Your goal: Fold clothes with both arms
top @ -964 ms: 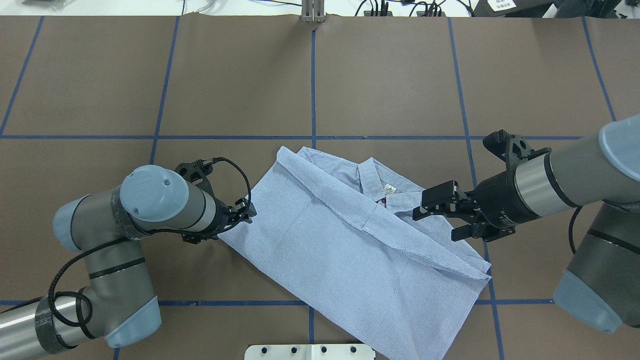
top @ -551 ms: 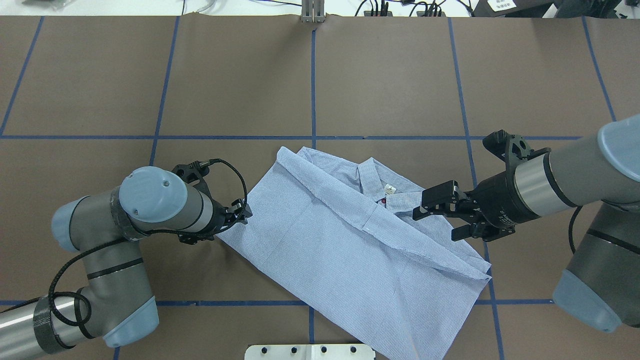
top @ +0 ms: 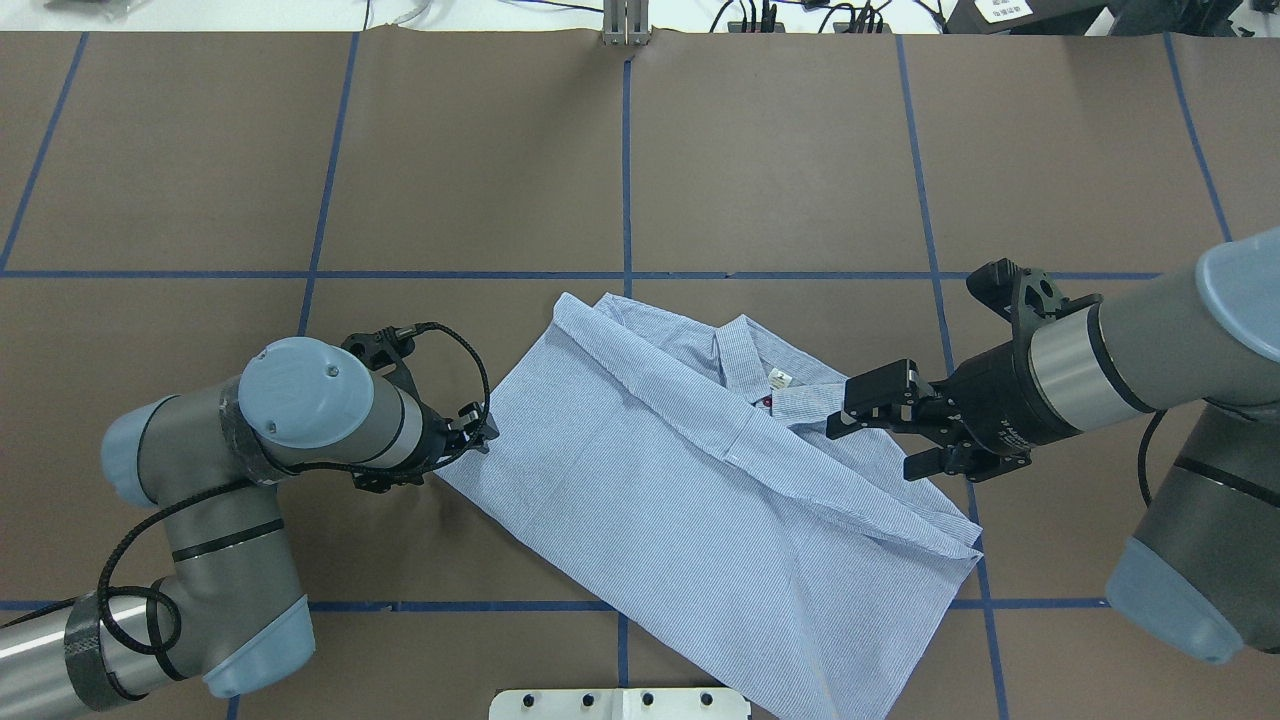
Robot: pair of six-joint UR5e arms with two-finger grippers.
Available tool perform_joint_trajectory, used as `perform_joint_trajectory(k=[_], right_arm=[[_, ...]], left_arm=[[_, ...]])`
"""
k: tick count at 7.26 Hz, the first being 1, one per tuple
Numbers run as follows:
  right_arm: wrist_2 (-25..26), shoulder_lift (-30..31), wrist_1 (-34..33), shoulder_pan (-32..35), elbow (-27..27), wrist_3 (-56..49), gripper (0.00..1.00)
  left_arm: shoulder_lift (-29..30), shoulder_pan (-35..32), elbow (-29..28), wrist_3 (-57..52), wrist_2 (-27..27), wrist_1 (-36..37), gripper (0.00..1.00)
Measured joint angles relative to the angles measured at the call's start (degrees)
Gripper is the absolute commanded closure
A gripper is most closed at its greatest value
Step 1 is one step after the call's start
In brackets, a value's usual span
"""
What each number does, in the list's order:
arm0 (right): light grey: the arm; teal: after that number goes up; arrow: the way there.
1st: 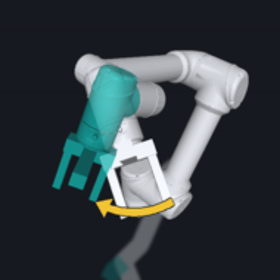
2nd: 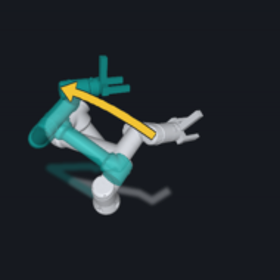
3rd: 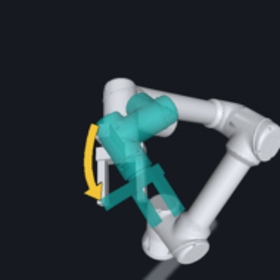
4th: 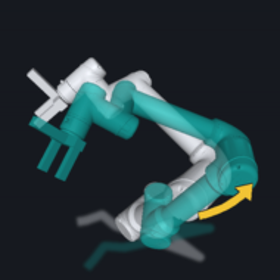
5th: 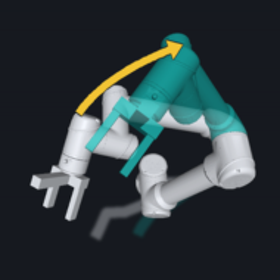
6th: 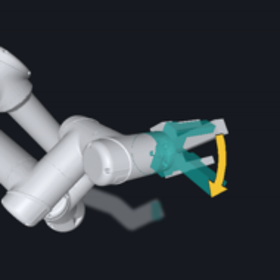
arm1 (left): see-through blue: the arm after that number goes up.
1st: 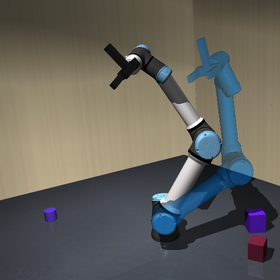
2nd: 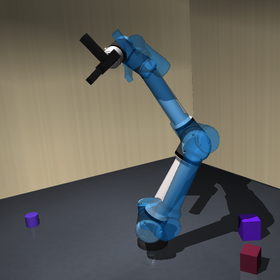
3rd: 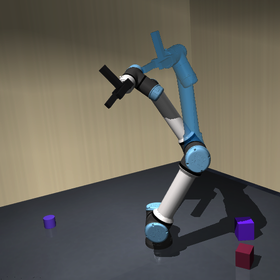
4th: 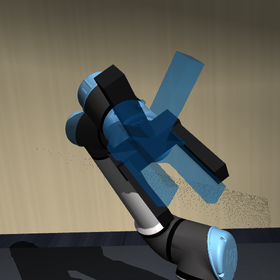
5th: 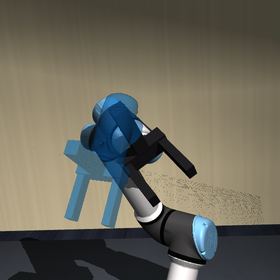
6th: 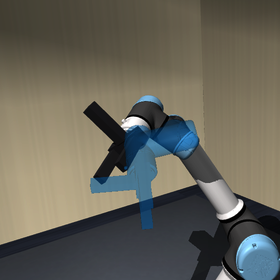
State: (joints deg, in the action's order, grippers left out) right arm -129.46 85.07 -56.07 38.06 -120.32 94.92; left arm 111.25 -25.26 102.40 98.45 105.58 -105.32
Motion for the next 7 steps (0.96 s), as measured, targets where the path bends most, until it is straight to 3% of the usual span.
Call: perform_joint_trajectory(k=[1, 2, 7], right_arm=[[0.00, 0.01, 0.00, 0.04, 0.00, 0.00, 0.00], [0.00, 0.03, 0.00, 0.10, 0.00, 0.00, 0.00], [-0.02, 0.09, 0.00, 1.62, 0.00, -0.06, 0.00]], left_arm=[[0.09, 0.03, 0.00, 0.04, 0.04, 0.13, 0.91], [0.20, 0.03, 0.00, 0.06, 0.10, 0.18, 1.00], [1.20, -2.07, 1.41, -0.26, 0.46, 0.74, 1.00]])
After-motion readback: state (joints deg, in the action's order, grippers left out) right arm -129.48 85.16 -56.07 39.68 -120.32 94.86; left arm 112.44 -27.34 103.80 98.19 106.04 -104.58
